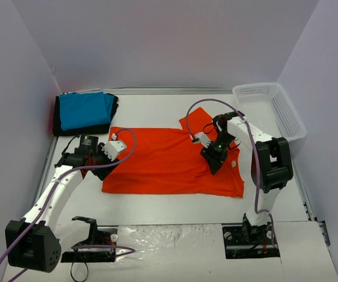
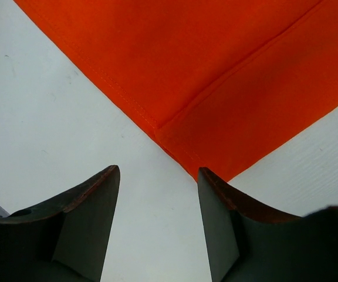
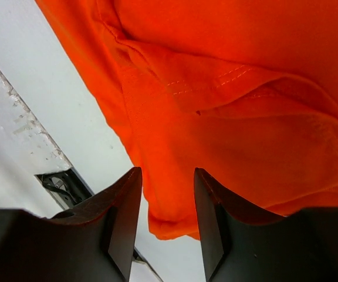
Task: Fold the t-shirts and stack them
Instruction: Fold the flattened tshirt in 1/3 of the way
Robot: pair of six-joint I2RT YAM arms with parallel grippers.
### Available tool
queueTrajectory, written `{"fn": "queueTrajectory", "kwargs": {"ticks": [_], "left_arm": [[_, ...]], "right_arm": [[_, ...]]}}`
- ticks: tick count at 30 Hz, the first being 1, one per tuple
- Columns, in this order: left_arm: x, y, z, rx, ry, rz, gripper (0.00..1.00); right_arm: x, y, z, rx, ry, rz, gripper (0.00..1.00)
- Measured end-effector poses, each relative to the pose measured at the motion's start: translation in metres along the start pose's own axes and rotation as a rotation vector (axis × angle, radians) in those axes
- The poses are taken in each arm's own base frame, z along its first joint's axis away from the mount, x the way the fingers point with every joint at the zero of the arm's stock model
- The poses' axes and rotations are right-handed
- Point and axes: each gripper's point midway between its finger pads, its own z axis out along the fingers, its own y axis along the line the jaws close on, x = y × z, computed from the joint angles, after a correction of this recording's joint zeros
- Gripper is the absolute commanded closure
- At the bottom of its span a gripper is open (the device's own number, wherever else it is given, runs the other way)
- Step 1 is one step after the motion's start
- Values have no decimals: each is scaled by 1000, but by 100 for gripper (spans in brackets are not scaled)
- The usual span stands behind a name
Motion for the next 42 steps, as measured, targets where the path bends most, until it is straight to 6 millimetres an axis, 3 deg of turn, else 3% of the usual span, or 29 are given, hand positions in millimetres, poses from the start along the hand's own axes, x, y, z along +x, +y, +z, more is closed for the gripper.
{"fn": "queueTrajectory", "kwargs": {"ticks": [8,19,21,23,34,42], "left_arm": [[-1,4,4,-13,3,-15,46],[7,2,12,-12,30,-25,46],[9,2,12,-11,35,-27,46],[9,2,12,-12,34,-29,46],[9,2,14,-10,37,-32,46],[10,2,15,-12,40,-33,46]], "right_arm": [[-5,-3,24,-45,44,3,63],[-21,-7,39,-64,50,-22,63],[-24,-8,40,-63,48,-29,83],[-26,-8,41,-61,47,-29,96],[-38,-9,46,-60,55,-35,100],[-55,-24,45,-27,52,-40,100]]}}
